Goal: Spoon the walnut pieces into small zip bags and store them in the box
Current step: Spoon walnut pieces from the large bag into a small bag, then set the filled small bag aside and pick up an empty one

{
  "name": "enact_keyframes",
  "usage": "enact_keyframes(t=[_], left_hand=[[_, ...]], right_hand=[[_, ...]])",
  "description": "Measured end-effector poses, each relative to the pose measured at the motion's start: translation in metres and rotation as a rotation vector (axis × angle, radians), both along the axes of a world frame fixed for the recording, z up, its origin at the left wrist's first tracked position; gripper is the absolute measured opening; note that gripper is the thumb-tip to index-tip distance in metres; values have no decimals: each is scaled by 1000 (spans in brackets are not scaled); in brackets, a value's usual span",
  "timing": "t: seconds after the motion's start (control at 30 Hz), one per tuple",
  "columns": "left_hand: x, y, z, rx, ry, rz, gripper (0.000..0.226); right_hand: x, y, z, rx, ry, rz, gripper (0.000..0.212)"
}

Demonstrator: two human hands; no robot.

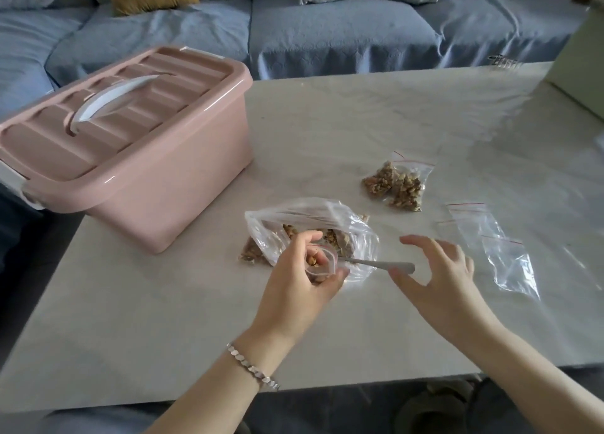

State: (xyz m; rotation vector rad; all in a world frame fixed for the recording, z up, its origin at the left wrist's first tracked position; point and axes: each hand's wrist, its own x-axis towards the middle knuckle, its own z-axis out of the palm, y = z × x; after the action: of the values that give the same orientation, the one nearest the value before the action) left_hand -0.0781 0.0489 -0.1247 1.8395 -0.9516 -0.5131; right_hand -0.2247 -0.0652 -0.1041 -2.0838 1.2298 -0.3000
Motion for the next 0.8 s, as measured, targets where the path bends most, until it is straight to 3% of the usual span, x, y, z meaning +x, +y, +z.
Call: enact_keyframes(t=[0.17, 0.33, 0.4, 0.53, 0.6, 0.8], left_hand=[[-11, -17, 11, 16, 2, -96, 43], [-20, -27, 21, -30, 46, -142, 40], [-23, -33, 23, -58, 29, -149, 42], [-22, -43, 25, -8, -37, -146, 69], [-19, -42, 22, 13, -100, -152, 71], [-3, -21, 15, 129, -147, -155, 12]], right_hand=[[11, 13, 27, -57, -202, 324, 26], [15, 8, 26, -55, -282, 268, 30], [13, 3, 27, -74, -310, 232, 20], [6, -17, 38, -101, -386, 144, 14], [2, -38, 45, -172, -413, 100, 13], [18, -122, 34, -172, -371, 56, 9]])
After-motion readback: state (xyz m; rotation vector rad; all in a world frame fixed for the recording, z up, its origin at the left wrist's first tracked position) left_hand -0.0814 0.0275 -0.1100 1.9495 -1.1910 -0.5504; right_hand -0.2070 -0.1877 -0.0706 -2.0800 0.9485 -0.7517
